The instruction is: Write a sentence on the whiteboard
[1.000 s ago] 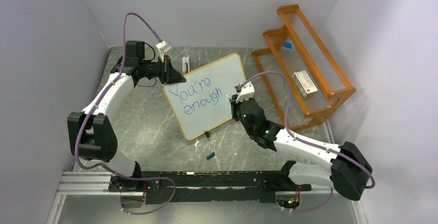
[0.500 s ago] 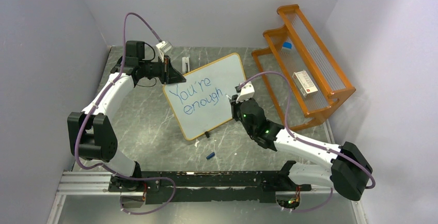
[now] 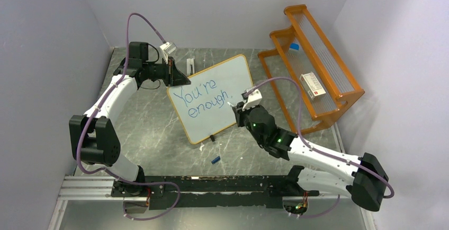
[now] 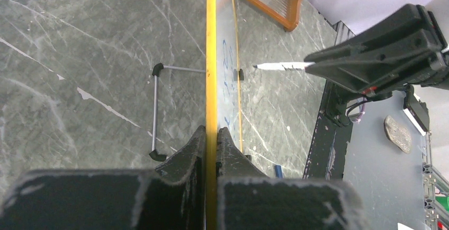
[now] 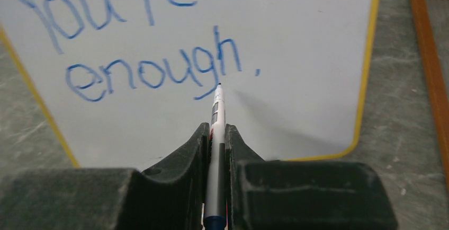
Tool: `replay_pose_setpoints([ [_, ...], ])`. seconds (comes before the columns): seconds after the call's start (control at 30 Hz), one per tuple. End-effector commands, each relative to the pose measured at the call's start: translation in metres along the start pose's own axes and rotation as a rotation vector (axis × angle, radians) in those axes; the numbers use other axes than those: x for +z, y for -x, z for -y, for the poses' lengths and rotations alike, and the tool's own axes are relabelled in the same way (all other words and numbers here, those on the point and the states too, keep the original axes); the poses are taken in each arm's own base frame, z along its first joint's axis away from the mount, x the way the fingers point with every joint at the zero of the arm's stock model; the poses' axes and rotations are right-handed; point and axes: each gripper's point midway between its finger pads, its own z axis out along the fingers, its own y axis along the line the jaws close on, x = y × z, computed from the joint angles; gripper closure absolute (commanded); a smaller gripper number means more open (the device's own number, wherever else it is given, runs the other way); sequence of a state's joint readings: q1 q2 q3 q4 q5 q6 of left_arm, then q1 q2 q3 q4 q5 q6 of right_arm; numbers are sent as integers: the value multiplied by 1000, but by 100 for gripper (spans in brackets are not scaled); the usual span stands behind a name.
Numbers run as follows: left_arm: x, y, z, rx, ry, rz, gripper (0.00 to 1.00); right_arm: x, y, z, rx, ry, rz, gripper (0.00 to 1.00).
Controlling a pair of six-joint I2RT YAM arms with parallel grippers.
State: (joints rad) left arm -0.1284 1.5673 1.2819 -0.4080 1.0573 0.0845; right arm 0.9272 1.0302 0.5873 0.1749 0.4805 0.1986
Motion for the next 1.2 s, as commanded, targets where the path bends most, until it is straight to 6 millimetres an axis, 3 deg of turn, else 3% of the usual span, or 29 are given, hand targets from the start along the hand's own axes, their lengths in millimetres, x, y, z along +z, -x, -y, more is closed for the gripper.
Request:
replay_pose_setpoints([
  [0.0, 4, -15, -21, 9, 75, -40, 95, -10, -4, -17, -20, 38, 12, 100],
  [0.33, 3, -14, -21, 9, 84, -35, 95, -32, -22, -70, -91, 129, 71, 100],
  [0.67, 4, -14, -22, 5, 85, -35, 95, -33, -27, -114, -210, 171, 135, 100],
  [1.17, 3, -14, -23, 5, 91, -39, 95, -22, -45, -130, -278, 165, 106, 100],
])
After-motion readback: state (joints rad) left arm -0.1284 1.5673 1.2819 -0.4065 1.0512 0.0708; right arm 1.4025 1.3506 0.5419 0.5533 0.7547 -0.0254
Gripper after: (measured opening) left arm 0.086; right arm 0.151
